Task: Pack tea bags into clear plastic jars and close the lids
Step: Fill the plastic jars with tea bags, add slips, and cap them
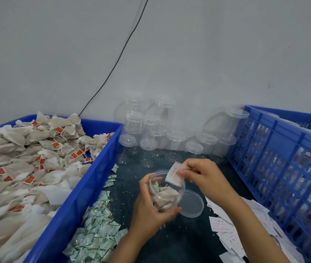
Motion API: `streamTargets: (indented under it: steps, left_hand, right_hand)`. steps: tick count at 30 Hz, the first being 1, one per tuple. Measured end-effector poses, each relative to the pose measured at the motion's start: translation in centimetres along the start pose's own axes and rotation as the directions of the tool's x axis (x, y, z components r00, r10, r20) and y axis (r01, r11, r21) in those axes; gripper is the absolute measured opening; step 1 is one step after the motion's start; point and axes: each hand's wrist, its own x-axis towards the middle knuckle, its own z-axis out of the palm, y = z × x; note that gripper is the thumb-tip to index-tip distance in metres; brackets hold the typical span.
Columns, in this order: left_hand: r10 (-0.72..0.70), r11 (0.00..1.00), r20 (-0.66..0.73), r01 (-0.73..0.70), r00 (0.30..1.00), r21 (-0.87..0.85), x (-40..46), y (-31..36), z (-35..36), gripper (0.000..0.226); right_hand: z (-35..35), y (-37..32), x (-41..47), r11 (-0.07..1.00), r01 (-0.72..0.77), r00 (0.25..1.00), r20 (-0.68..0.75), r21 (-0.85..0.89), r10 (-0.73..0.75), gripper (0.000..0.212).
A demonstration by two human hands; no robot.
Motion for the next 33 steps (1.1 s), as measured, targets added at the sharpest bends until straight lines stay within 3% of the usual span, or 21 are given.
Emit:
streamTargets:
  steps: [3,5,7,11,13,15,16,18,20,22,24,29,31,33]
  left_hand:
    - [0.008,0.999,0.002,-0.008,1.000,0.036,-0.1,0.1,0.0,0.097]
    - [0.015,0.999,0.010,-0.016,1.000,0.047,-0.1,0.2,0.0,0.097]
    - [0.023,0.998,0.013,-0.024,1.000,0.062,-0.2,0.3,0.0,0.096]
    - [0.037,0.996,0.014,-0.038,0.999,0.084,-0.2,0.6,0.0,0.093]
    - [0.039,0.995,0.018,-0.040,0.999,0.089,-0.2,0.5,0.0,0.095]
    - [0.036,0.995,0.012,-0.037,0.999,0.091,-0.2,0.5,-0.1,0.095]
    - [0.034,0.995,0.006,-0.034,0.999,0.092,-0.2,0.5,-0.1,0.096]
    - [0.025,0.996,-0.004,-0.025,1.000,0.086,-0.2,0.4,-0.1,0.099]
    - [0.019,0.997,-0.014,-0.018,1.000,0.073,-0.2,0.3,-0.1,0.100]
    - [-0.002,0.999,-0.017,0.002,1.000,0.051,-0.2,0.1,-0.1,0.097]
    - [-0.022,0.999,-0.010,0.022,1.000,0.027,0.0,0.0,-0.1,0.094]
    - [-0.049,0.999,0.012,0.049,0.999,-0.024,0.2,0.1,0.0,0.090]
    - [-0.076,0.995,0.049,0.079,0.996,-0.055,0.3,-0.3,-0.1,0.093]
    - [-0.123,0.988,0.136,0.133,0.983,-0.072,0.5,-0.7,-0.6,0.097]
  right_hand:
    - [0.7,-1.6,1.1,0.940,0.057,0.979,0.204,-0.336,0.013,0.012]
    - [1.5,-2.0,1.5,0.843,0.169,0.953,0.302,-0.510,-0.008,0.007]
    - [2.2,-2.0,1.6,0.751,0.243,0.934,0.356,-0.614,-0.011,0.007]
    - [2.5,-2.0,1.8,0.668,0.281,0.898,0.435,-0.689,0.070,0.010]
    - [1.8,-2.3,2.1,0.714,0.259,0.881,0.461,-0.650,0.101,0.011]
    - [0.6,-1.9,2.4,0.857,0.160,0.902,0.426,-0.490,0.075,0.007]
    - [-0.1,-1.3,2.4,0.916,0.107,0.939,0.342,-0.387,0.035,0.006]
    - [-0.8,0.5,1.8,0.975,0.039,0.999,0.035,-0.218,-0.032,0.012]
    - [-0.3,3.4,0.8,0.982,-0.078,0.985,-0.168,-0.173,0.048,0.019]
    - [1.5,6.6,-1.0,0.929,-0.289,0.957,-0.075,-0.230,0.279,0.051]
    - [3.4,9.4,-2.6,0.885,-0.387,0.908,0.060,-0.257,0.414,0.077]
    - [4.2,11.4,-3.3,0.916,-0.322,0.915,0.171,-0.241,0.366,0.108]
    - [4.2,11.4,-3.1,0.921,-0.291,0.915,0.206,-0.260,0.347,0.110]
    - [4.3,11.3,-3.0,0.932,-0.267,0.944,0.128,-0.247,0.305,0.105]
